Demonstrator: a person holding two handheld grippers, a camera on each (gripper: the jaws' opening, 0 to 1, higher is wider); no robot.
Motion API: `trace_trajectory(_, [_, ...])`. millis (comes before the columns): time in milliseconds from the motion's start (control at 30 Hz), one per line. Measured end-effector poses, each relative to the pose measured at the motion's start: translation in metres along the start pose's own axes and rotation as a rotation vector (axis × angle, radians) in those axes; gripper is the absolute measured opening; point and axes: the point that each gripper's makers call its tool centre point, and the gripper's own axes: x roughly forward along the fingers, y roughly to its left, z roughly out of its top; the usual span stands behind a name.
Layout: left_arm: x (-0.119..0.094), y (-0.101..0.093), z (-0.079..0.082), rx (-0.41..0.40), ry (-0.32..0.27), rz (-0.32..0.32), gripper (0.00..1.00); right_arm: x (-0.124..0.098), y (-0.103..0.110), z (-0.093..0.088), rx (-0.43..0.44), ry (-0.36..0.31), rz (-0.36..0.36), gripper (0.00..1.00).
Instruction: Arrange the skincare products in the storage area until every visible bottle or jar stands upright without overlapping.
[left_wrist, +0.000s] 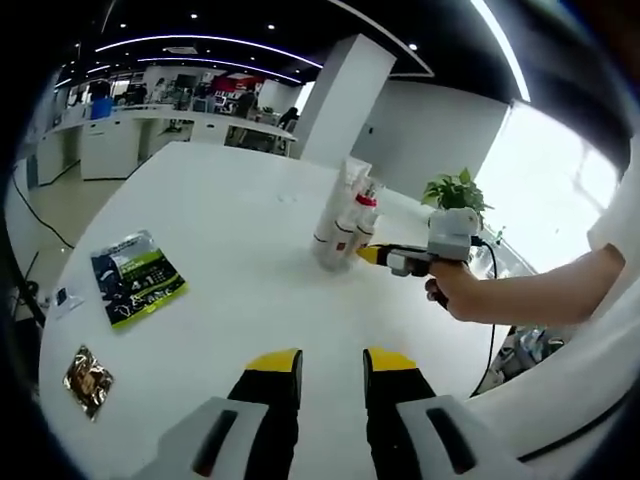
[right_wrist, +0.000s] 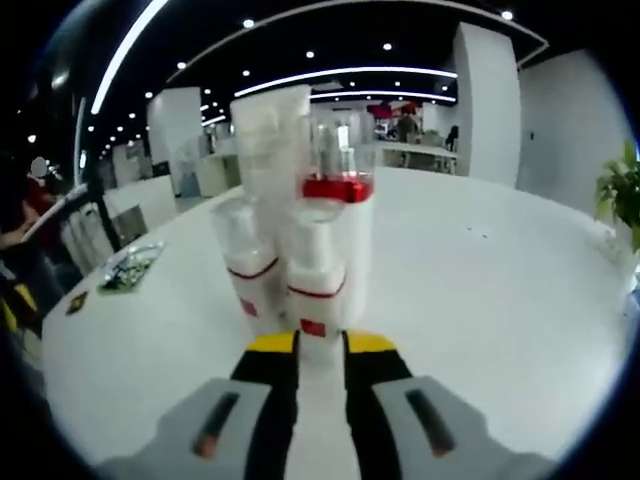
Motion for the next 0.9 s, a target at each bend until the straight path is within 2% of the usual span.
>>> trace_trajectory(267, [0.001,0.002,0.001,-0.008,-0.004,0.002,0.25,-0.003,-0.002,-0.001,0.008,0.006,-0.002,0.16])
trace_trajectory(467, [-0.001,0.002,0.001,-0.021,-0.012,0.005,0.25,-0.018,0.001,-0.006,0.045,0.026,0.012,0.21])
trace_trajectory(633, [-0.004,0.002,0.005,-0.03,-0.032,0.003,0.25,-0.034,0.013,-0.012,0.068,0.05,0.053,0.26])
trace_trajectory(767, [-0.006,0.008,0.007,-0.062,-0.048,0.0,0.24,-0.045,0.026,-0.024,0.07,0.096,0.085,0.29])
trace_trajectory(900, [-0.01,0.025,0.013,-0.087,-0.063,0.016,0.24,-0.058,0.037,-0.031,0.052,0.13,0.105,0.29])
